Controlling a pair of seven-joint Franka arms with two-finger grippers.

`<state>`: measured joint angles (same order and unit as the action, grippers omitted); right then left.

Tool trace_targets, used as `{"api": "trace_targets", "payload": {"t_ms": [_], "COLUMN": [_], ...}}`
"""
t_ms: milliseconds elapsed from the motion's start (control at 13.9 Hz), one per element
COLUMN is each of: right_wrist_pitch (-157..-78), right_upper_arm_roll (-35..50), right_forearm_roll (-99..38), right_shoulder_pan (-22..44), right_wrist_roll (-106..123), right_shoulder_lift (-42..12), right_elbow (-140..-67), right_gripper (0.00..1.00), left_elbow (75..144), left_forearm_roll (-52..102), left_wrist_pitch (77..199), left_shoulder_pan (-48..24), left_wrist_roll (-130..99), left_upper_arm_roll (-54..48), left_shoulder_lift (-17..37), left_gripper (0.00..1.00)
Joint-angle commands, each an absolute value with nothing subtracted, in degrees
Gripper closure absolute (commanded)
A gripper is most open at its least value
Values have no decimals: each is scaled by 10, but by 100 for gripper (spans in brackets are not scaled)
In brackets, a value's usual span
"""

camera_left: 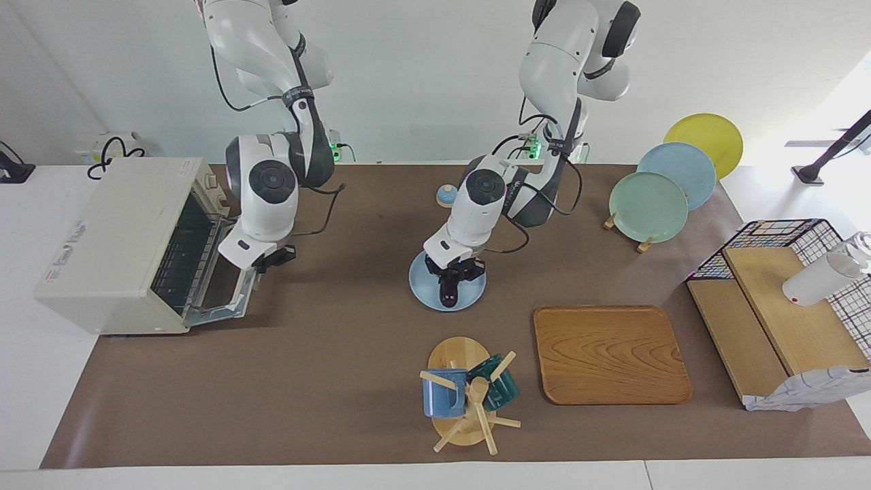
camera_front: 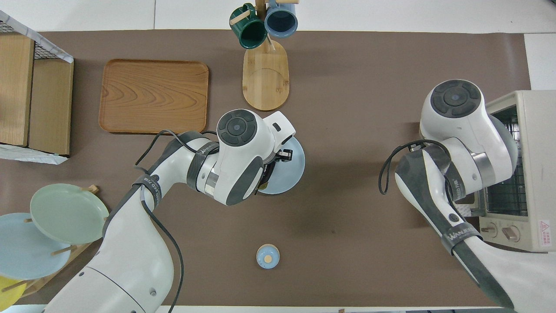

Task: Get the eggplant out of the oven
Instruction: 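Carry the eggplant with the left gripper over the wooden tray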

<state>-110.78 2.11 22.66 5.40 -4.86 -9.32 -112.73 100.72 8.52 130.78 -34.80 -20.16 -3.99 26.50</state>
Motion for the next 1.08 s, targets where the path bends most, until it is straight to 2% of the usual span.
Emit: {"api": "trace_targets", "payload": {"t_ms": [0, 143, 287, 502, 574, 789, 861, 1004], "right_wrist_pitch": [-1086, -1069, -1052, -1042, -1028, -988, -986, -960], "right_upper_arm_roll": [11, 11, 10, 10, 10, 7, 8, 9], "right_forearm_roll": [259, 249, 248, 245, 243, 171, 150, 143], "right_shoulder_pan": [11, -3, -13, -27, -27, -55, -71, -71], "right_wrist_roll": [15, 39, 60, 70, 73, 115, 129, 136], "right_shoulder_lift": [-70, -50, -36, -29, -25, -10, -6, 5], "right_elbow": [-1133, -1133, -1129, -1129, -1124, -1107, -1098, -1074], "right_gripper": [100, 100, 100, 100, 100, 100, 100, 100], "left_elbow": [1007, 992, 925, 910, 902, 812, 800, 819], "left_forearm_roll": [94, 94, 89, 84, 85, 74, 63, 41], "left_wrist_pitch": [1253, 1211, 1166, 1169, 1172, 1170, 1176, 1222], "left_shoulder_pan": [-318, -281, -223, -140, -123, -88, -88, -73], "left_wrist_roll": [-202, -202, -192, -106, -87, -65, -60, -45], "left_upper_arm_roll": [-33, -33, -33, -32, -32, -32, -32, -32], "left_shoulder_lift": [215, 185, 201, 222, 244, 330, 351, 355], "left_gripper": [100, 100, 100, 100, 100, 100, 100, 100]}}
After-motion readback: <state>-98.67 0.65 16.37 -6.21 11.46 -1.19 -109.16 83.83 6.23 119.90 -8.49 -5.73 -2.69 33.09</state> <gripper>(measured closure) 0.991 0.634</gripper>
